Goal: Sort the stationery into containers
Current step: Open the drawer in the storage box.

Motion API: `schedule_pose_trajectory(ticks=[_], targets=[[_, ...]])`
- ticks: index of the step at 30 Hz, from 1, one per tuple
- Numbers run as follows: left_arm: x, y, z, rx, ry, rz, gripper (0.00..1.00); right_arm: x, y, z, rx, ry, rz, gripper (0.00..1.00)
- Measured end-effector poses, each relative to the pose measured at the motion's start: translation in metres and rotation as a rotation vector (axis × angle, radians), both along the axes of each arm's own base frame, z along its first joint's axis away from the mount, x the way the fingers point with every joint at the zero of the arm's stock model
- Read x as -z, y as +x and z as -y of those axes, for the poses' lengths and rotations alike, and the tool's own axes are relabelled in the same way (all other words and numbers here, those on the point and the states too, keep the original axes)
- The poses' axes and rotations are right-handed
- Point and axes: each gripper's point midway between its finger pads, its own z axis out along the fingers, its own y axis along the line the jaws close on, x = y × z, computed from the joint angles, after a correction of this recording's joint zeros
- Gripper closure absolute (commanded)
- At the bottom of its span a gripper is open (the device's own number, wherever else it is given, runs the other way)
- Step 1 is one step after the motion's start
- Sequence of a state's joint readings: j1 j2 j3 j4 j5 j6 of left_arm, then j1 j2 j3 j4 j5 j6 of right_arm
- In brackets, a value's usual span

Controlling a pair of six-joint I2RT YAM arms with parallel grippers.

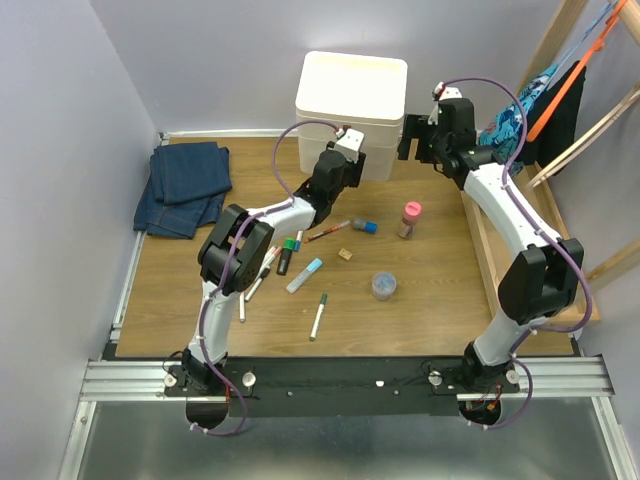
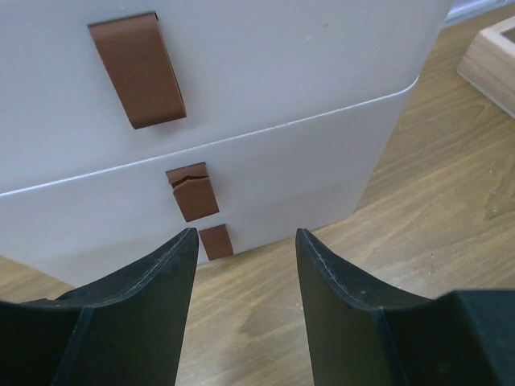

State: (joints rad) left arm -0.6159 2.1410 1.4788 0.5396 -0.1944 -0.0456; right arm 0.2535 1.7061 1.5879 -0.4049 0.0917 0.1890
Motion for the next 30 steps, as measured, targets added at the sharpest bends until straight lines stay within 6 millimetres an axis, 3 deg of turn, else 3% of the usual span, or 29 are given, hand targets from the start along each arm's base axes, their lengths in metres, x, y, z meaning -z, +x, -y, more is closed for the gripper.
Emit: schedule_pose_trajectory(ticks=[5, 12, 22, 30], targets=[[0.020, -0.001, -0.003, -0.020, 0.008, -0.128, 0.39, -0.008, 0.011, 0.007, 0.026, 0.025, 0.025, 0.00], [0.060, -0.015, -0.018, -0.060, 0.054, -0.277, 0.39, 0.002, 0.016, 0.009, 0.035, 0.036, 0.007, 0.00], [0.067, -0.005, -0.027, -0.111, 0.052, -0.337, 0.39, -0.001, 0.020, 0.002, 0.028, 0.080, 0.022, 0.00], [0.068, 0.006, -0.023, -0.118, 0.052, -0.332, 0.38, -0.004, 0.022, 0.002, 0.029, 0.087, 0.036, 0.00]])
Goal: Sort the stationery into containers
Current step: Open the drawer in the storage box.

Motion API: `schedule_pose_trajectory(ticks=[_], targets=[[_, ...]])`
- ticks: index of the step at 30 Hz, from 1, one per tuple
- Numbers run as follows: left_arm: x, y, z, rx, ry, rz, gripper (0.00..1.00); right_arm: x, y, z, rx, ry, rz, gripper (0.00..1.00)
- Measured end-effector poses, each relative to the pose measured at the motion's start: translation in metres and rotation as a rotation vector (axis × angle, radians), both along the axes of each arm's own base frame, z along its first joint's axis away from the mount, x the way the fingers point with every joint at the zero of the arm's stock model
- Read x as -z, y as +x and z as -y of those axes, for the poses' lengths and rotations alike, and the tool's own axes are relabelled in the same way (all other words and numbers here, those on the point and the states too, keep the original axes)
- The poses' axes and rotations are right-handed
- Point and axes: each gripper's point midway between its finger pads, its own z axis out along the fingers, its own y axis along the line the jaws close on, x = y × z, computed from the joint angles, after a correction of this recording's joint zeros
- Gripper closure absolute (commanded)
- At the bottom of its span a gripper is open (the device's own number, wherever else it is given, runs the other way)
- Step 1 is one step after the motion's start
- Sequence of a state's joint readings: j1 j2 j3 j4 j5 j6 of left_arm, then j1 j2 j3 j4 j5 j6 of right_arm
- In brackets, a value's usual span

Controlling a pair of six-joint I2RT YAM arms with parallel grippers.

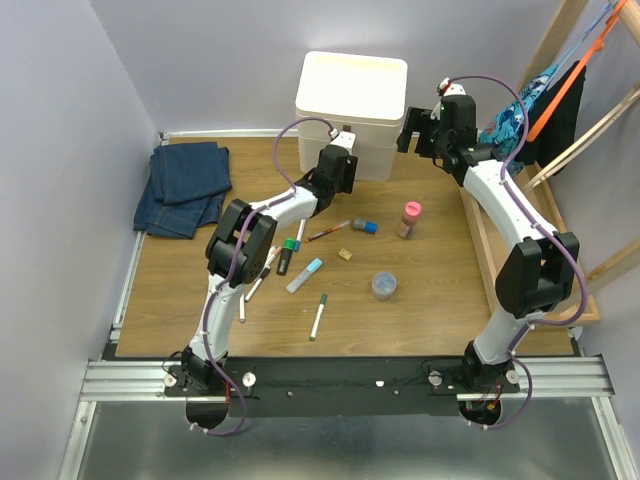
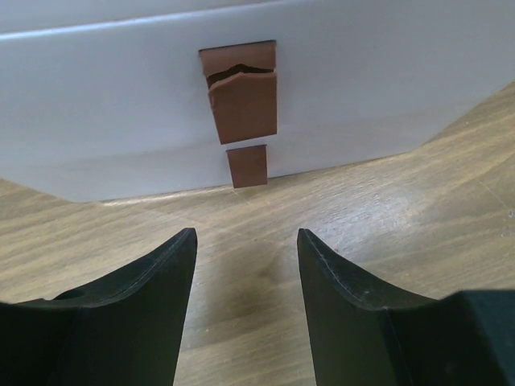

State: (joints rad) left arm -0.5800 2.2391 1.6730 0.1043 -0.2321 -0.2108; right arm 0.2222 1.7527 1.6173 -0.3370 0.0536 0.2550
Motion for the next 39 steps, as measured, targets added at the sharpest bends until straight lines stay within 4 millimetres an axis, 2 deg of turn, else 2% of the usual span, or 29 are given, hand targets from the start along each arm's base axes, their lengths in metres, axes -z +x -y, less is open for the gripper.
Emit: schedule_pose_trajectory(ticks=[9, 17, 20, 24, 26, 30, 34, 36, 39], targets=[[0.009, -0.003, -0.001, 0.093, 0.135, 0.012, 0.35, 0.002, 0.001, 0.000, -0.001, 0.001, 0.005, 0.00], [0.016, -0.008, -0.006, 0.295, 0.378, 0.046, 0.37, 0.022, -0.004, -0.002, -0.016, -0.004, -0.022, 0.00], [0.019, -0.008, -0.013, 0.397, 0.502, 0.097, 0.38, 0.024, -0.006, -0.001, -0.019, -0.009, -0.021, 0.00], [0.036, -0.025, -0.032, 0.547, 0.603, 0.111, 0.39, 0.019, -0.013, 0.001, -0.021, -0.007, 0.003, 0.00], [0.037, -0.020, -0.042, 0.589, 0.623, 0.125, 0.40, 0.017, -0.016, 0.002, -0.020, -0.004, 0.014, 0.00], [0.019, -0.005, -0.050, 0.606, 0.560, 0.139, 0.45, 0.010, -0.016, 0.001, -0.017, 0.005, 0.034, 0.00], [-0.020, 0.012, -0.039, 0.554, 0.353, 0.146, 0.49, 0.011, -0.016, 0.001, -0.017, 0.008, 0.039, 0.02], [-0.032, 0.011, -0.032, 0.534, 0.236, 0.141, 0.51, 0.017, -0.017, 0.002, -0.015, 0.008, 0.028, 0.03], [-0.023, -0.007, -0.022, 0.523, 0.068, 0.095, 0.53, 0.028, -0.021, 0.002, -0.013, 0.011, 0.003, 0.04]])
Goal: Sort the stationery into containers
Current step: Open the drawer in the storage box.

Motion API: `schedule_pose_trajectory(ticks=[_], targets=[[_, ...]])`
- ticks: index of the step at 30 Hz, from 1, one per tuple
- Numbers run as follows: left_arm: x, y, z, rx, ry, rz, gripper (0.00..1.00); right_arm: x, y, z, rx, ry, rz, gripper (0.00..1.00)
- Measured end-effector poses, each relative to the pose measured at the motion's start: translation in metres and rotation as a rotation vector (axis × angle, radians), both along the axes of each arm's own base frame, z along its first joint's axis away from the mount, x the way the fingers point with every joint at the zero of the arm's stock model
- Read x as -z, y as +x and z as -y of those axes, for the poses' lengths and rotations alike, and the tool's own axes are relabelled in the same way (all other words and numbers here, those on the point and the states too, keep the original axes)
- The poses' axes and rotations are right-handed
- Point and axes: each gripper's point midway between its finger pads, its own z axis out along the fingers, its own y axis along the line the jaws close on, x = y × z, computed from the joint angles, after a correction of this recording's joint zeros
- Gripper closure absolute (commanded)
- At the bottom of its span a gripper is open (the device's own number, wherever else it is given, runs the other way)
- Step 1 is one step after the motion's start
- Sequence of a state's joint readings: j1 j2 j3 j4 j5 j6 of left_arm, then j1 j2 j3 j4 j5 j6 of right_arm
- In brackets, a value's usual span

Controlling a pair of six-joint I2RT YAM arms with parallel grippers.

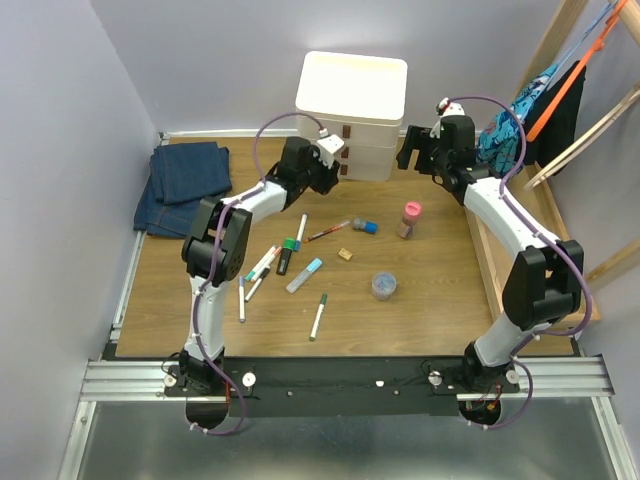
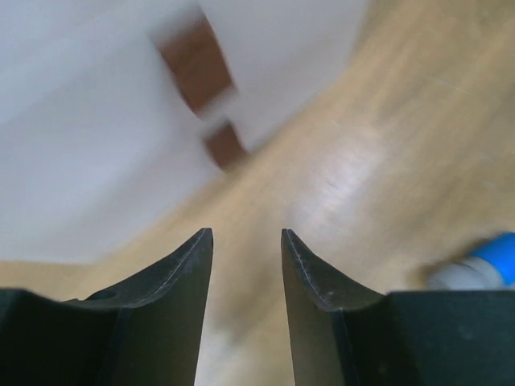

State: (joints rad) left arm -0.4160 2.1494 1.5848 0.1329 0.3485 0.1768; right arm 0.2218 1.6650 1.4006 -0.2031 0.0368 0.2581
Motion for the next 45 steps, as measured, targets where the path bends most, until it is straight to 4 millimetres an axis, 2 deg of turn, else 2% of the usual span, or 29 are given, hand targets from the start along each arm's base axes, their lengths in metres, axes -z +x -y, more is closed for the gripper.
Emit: schedule_pose_trajectory(ticks=[3, 5, 8, 14, 26, 33, 41, 45], targets=[[0.031, -0.025, 0.010, -0.018, -0.098, -0.148, 0.52, 0.007, -0.002, -0.001, -0.002, 0.006, -0.017, 0.05], [0.041, -0.030, 0.017, -0.038, -0.144, -0.213, 0.51, 0.008, -0.002, -0.002, -0.004, 0.009, -0.019, 0.05], [0.041, -0.029, 0.025, -0.072, -0.224, -0.264, 0.51, 0.010, -0.002, -0.002, -0.004, 0.010, -0.023, 0.05], [0.030, -0.010, 0.034, -0.148, -0.409, -0.323, 0.51, 0.017, 0.003, -0.004, -0.008, 0.011, -0.038, 0.05], [0.046, 0.004, 0.029, -0.302, -0.582, -0.455, 0.50, 0.017, 0.005, -0.005, -0.006, 0.023, -0.041, 0.05], [0.057, 0.013, 0.028, -0.389, -0.649, -0.499, 0.53, 0.021, 0.007, -0.006, -0.003, 0.027, -0.049, 0.05], [0.043, 0.024, 0.030, -0.440, -0.733, -0.492, 0.55, 0.031, 0.014, -0.010, -0.010, 0.036, -0.069, 0.05], [0.032, 0.033, 0.036, -0.434, -0.767, -0.465, 0.55, 0.029, 0.020, -0.013, -0.016, 0.043, -0.064, 0.06]])
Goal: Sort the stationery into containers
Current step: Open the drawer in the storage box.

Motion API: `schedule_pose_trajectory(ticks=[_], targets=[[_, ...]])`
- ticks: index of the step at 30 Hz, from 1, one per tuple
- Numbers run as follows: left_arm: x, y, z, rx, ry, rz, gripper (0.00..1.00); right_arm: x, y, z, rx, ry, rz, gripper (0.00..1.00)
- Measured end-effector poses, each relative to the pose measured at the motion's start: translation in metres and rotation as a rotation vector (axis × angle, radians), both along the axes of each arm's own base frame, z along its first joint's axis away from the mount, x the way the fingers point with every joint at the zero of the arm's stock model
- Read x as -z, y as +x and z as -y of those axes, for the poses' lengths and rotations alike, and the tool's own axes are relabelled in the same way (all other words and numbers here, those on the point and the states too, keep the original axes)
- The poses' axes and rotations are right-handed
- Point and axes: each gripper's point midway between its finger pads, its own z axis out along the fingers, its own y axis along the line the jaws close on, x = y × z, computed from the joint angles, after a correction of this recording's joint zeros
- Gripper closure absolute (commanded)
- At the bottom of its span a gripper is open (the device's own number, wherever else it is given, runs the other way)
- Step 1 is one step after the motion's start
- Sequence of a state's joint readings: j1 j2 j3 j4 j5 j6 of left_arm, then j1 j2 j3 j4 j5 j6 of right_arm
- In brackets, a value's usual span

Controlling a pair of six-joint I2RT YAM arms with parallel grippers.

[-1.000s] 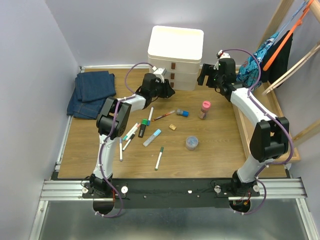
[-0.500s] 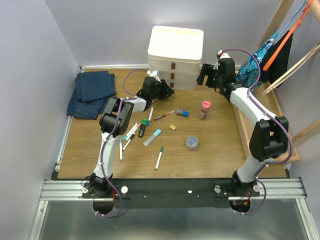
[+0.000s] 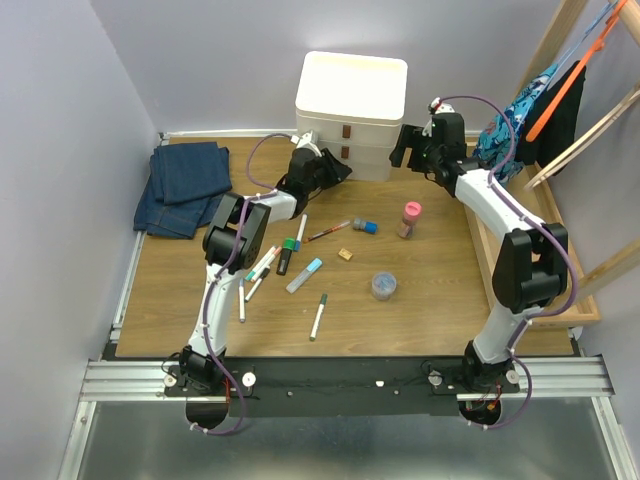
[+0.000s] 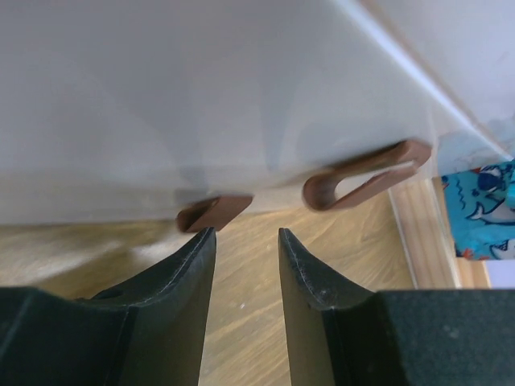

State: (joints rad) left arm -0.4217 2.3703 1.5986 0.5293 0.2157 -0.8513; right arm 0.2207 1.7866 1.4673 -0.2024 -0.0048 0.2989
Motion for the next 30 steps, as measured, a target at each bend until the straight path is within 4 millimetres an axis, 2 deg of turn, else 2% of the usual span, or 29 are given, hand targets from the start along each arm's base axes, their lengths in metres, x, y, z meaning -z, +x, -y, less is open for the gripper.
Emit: schedule_pose_trajectory(ticks=[12, 22, 30], targets=[[0.004, 0.004, 0.006, -0.015, -0.008, 0.005, 0.56, -0.005, 0.003, -0.002, -0.008, 0.007, 0.010, 0.05], [0.007, 0.005, 0.004, -0.028, 0.000, -0.005, 0.48, -0.004, 0.003, -0.003, -0.011, 0.008, 0.008, 0.05], [0.029, 0.000, -0.007, -0.050, 0.031, -0.061, 0.48, 0.002, 0.005, -0.004, -0.009, 0.012, -0.004, 0.06]])
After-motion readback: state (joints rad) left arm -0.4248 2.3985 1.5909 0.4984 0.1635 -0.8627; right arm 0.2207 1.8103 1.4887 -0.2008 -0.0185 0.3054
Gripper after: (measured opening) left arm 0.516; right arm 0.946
